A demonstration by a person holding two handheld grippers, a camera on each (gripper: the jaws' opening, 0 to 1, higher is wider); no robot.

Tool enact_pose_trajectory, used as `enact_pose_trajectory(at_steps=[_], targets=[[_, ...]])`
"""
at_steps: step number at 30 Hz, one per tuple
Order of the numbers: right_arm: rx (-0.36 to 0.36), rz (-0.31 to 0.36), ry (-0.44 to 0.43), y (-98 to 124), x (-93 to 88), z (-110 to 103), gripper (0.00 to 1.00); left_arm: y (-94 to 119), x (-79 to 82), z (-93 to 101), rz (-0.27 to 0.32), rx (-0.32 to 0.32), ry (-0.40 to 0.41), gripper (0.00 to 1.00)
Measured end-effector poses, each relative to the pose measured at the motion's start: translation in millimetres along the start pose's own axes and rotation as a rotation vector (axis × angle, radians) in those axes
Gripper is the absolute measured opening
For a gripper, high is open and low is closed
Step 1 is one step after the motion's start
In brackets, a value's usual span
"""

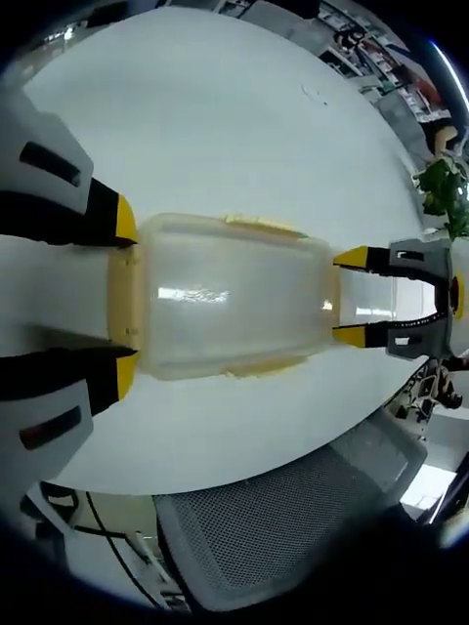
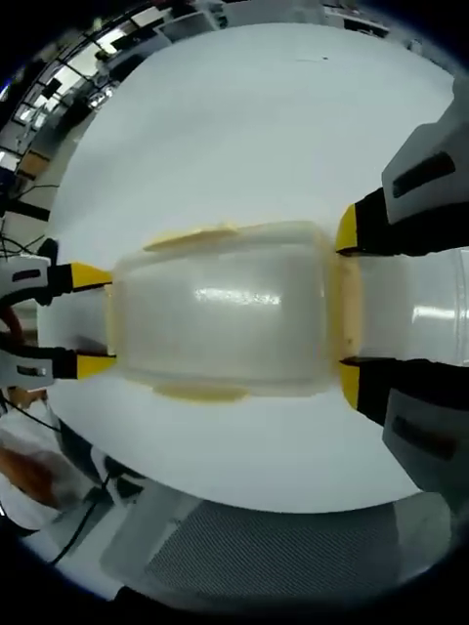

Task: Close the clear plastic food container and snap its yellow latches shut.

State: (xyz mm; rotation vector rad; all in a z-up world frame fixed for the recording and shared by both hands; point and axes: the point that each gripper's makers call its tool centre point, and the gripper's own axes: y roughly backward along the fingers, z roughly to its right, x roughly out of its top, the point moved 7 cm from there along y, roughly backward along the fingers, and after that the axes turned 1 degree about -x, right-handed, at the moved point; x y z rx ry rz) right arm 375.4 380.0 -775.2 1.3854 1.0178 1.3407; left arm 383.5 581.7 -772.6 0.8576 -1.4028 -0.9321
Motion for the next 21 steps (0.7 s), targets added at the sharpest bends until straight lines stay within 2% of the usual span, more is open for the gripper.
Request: enact_pose_trajectory(at_steps=[4, 10, 12, 14, 17, 21], targets=[[0.011, -0.029, 0.022, -0.3, 0.0, 1.7, 0.41, -0.7, 2.0, -2.0, -0.023, -0.004, -0.007, 0.4], [0.011, 0.026, 0.019, 1.5, -5.1, 1.7, 0.41, -0.1, -0.3, -2.3, -0.007, -0.002, -0.001, 0.4], [0.013, 0.022, 0.022, 0.4, -3.2, 1.8, 0.41, -0.7, 1.0, -2.1, -0.016, -0.002, 0.001, 0.4], [0.017, -0.017, 0.029, -0.4, -0.2, 2.2, 0.41, -1.6, 3.1, -2.5, -0.042, -0.003, -0.001, 0.4], [0.023, -0.124, 0.041, -2.3, 5.3, 5.7, 0.41, -1.6, 1.9, -4.2, -0.047, -0.005, 0.005, 0.4], [0.017, -0.15, 0.028, -4.8, 7.0, 6.7, 0.4, -1.2, 2.9, -2.5, -0.056, 0.002, 0.017, 0.4]])
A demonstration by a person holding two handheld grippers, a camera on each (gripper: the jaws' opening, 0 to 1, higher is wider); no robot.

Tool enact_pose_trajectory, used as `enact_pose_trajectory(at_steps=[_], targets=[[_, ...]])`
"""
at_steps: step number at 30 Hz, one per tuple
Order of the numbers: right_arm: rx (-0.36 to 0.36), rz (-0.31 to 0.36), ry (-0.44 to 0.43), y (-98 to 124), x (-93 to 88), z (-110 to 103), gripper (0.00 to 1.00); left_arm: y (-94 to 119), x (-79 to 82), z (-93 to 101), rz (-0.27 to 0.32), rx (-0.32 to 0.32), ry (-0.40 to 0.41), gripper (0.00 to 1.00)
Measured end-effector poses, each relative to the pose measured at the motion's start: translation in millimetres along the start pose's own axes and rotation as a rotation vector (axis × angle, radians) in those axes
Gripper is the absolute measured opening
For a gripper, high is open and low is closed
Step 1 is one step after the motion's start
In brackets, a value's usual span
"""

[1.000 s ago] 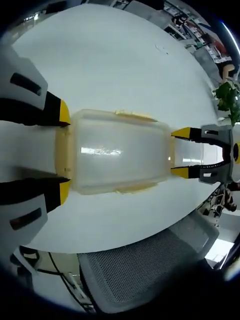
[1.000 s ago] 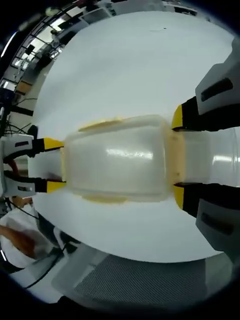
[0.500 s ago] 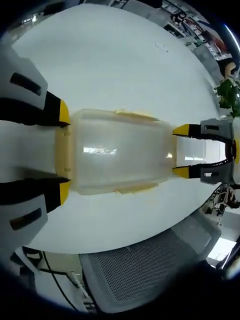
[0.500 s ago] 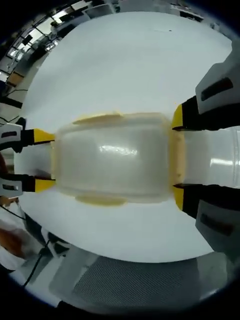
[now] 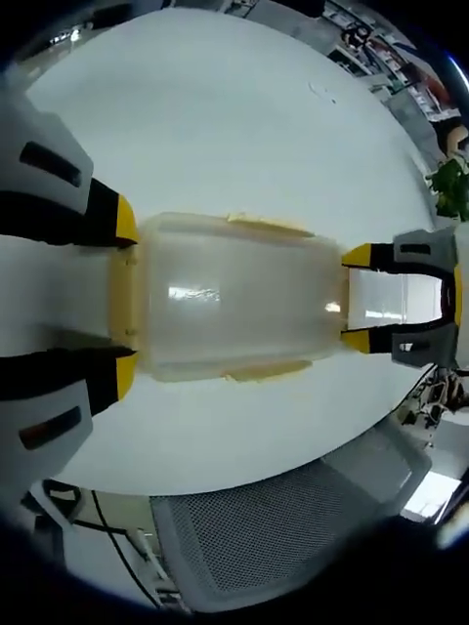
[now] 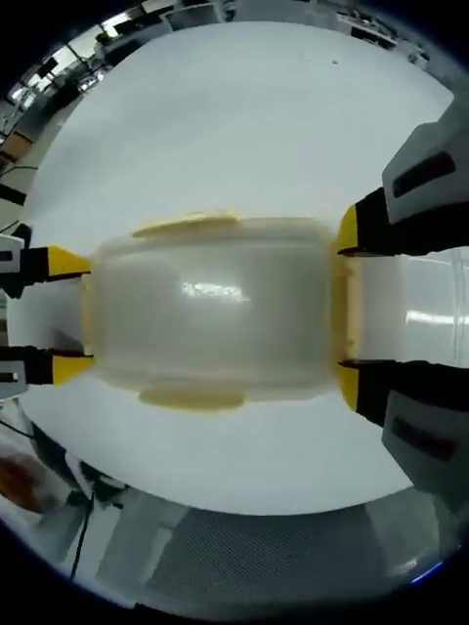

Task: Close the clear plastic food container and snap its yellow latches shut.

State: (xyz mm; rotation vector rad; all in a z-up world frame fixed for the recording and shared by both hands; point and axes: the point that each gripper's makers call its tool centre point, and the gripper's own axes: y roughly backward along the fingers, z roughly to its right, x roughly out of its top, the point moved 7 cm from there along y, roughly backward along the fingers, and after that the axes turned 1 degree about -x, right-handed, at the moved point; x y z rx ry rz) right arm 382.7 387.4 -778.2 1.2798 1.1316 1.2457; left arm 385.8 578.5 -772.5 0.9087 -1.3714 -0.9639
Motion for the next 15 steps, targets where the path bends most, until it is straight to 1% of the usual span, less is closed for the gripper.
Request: enact_pose_trajectory(at_steps=[6, 8, 10, 13, 15], targets=[[-0.008, 0.028, 0.01, 2.6, -4.5, -3.1, 0.4, 0.3, 1.3, 2.9, -0.016, 0.011, -0.009, 0.39], [-0.016, 0.064, 0.004, 3.8, -6.8, -3.1, 0.4, 0.5, 1.0, 1.8, -0.012, 0.009, -0.012, 0.4], [-0.015, 0.099, -0.005, 4.1, -9.2, -6.0, 0.4, 2.0, 2.1, 6.3, -0.019, 0.031, -0.022, 0.4], [-0.004, 0.09, 0.016, 3.5, -11.5, -11.8, 0.4, 2.9, 5.6, 15.7, 0.001, 0.006, -0.001, 0.39], [-0.002, 0.098, 0.02, 5.1, -11.3, -15.0, 0.4, 4.4, 4.5, 14.6, 0.003, 0.005, -0.002, 0.39]])
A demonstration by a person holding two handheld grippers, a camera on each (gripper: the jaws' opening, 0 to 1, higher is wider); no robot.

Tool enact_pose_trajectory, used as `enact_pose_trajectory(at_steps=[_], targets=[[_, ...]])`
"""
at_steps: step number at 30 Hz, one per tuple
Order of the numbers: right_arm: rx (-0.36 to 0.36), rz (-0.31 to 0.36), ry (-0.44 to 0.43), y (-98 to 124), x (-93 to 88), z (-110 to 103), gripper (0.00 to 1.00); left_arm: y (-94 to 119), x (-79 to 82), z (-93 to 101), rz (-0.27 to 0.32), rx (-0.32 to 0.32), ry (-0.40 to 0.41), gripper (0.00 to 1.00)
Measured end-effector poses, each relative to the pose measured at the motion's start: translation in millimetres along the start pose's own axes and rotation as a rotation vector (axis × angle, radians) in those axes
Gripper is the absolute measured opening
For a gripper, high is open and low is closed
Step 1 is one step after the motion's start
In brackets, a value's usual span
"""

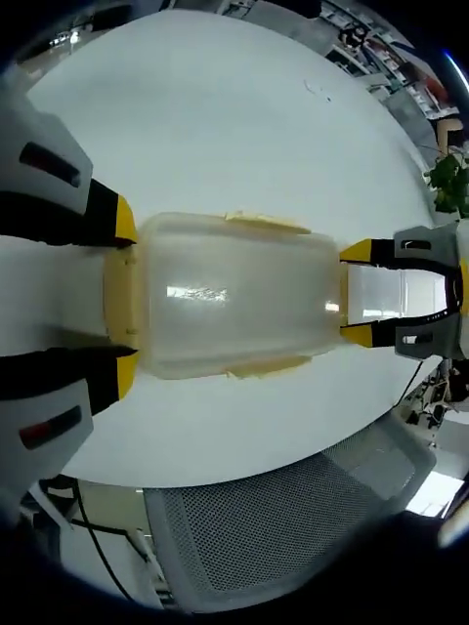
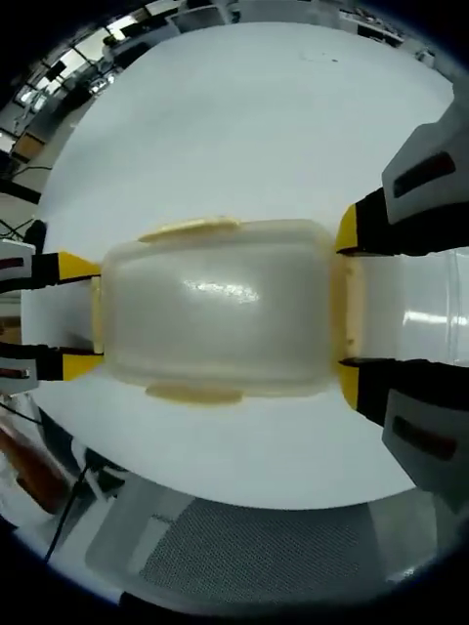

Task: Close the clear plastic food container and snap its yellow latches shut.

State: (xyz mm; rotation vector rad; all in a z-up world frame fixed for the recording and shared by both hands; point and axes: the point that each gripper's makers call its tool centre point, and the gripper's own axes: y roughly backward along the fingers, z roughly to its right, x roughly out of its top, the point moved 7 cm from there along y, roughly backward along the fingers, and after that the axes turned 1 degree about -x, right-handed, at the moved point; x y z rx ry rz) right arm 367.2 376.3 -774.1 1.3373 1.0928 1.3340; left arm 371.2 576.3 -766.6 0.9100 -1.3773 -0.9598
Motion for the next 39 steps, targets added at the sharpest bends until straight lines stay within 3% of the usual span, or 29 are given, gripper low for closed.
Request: enact_pose_trajectory(at_steps=[3, 5, 12, 27, 39], targets=[[-0.013, 0.062, 0.004, 9.4, 5.8, 0.8, 0.4, 9.8, -4.1, -1.7, 0.0, -0.025, 0.025, 0.39], [-0.006, 0.072, 0.008, 17.2, 6.9, -1.1, 0.4, 19.0, -3.9, -0.1, 0.031, -0.041, 0.031, 0.39], [-0.03, 0.119, -0.002, 40.4, 14.1, 0.3, 0.4, 40.9, -2.9, -1.6, 0.071, -0.01, 0.007, 0.39], [-0.053, 0.112, 0.005, 78.4, 20.2, -0.2, 0.4, 71.3, 10.6, -1.0, 0.094, 0.014, 0.001, 0.39], [-0.075, 0.12, -0.022, 86.6, 9.9, -0.2, 0.4, 72.3, 25.1, -8.1, 0.07, 0.009, -0.02, 0.39]])
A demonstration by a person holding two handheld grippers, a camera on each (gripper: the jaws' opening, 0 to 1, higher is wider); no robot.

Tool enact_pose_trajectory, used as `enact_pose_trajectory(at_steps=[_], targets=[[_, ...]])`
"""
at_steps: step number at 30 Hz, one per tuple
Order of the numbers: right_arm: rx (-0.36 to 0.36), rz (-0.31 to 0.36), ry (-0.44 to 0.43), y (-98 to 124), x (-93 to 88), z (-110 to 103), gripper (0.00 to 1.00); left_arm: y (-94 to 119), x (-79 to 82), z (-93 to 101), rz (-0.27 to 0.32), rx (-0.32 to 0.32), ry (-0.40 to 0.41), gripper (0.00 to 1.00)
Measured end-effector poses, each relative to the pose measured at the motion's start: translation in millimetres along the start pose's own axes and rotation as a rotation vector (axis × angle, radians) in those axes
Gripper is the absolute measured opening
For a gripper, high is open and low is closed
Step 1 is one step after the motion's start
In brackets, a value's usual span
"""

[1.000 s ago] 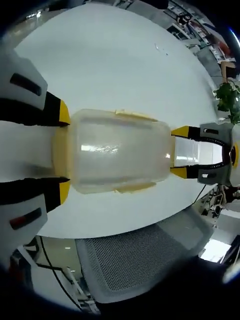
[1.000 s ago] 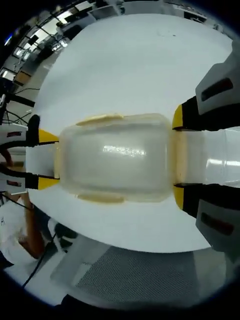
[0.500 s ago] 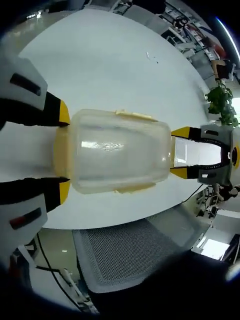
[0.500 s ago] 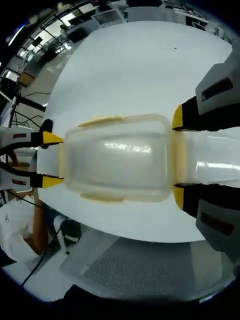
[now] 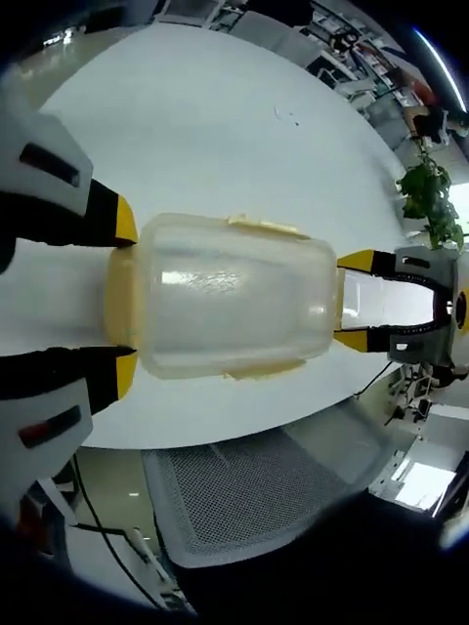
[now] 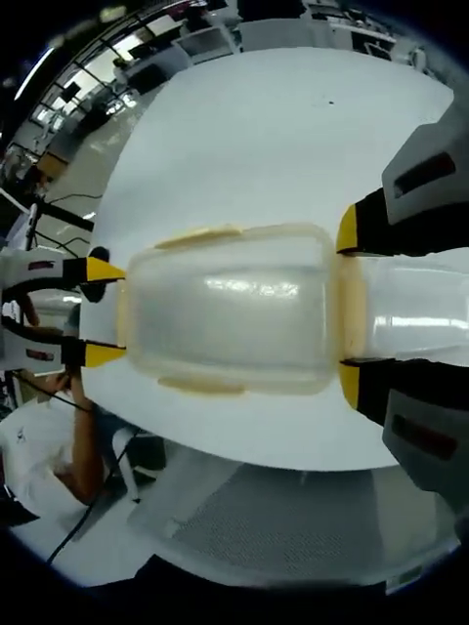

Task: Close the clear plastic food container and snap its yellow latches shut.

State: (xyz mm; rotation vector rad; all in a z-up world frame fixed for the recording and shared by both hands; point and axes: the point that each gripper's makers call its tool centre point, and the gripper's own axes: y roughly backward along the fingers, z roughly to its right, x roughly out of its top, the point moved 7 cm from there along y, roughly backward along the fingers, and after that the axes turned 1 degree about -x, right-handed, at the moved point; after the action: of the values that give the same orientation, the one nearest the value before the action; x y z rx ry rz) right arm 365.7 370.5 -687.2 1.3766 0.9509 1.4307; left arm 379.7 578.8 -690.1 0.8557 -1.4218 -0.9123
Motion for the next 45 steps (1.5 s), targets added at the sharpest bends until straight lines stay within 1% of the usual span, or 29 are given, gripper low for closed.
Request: enact_pose_trajectory(at_steps=[4, 10, 14, 15, 21, 24, 30, 45], targets=[[0.004, -0.011, 0.001, 2.2, -6.1, 2.9, 0.4, 0.0, 5.7, -1.5, 0.01, -0.001, -0.001, 0.39], [0.003, -0.002, 0.008, 6.1, -16.9, 6.3, 0.4, -3.1, 15.8, -3.7, 0.017, 0.0, 0.008, 0.39], [0.011, 0.004, 0.007, 9.6, -26.6, 8.1, 0.4, -8.6, 25.8, -6.2, 0.018, -0.005, 0.011, 0.39], [0.015, 0.006, 0.007, 11.1, -32.2, 9.7, 0.4, -9.8, 28.1, -6.7, 0.019, -0.007, 0.013, 0.39], [0.016, 0.01, 0.006, 18.1, -50.3, 12.5, 0.4, -19.3, 48.7, -9.9, 0.018, -0.009, 0.017, 0.39], [0.022, 0.017, 0.002, 22.3, -61.9, 13.2, 0.4, -23.5, 56.2, -11.2, 0.014, -0.016, 0.02, 0.39], [0.031, 0.016, 0.002, 29.5, -87.3, 16.0, 0.4, -34.0, 80.1, -12.7, 0.02, -0.019, 0.026, 0.39], [0.033, 0.025, -0.01, 45.7, -139.1, 20.3, 0.4, -54.7, 133.2, -18.4, 0.016, -0.025, 0.021, 0.39]])
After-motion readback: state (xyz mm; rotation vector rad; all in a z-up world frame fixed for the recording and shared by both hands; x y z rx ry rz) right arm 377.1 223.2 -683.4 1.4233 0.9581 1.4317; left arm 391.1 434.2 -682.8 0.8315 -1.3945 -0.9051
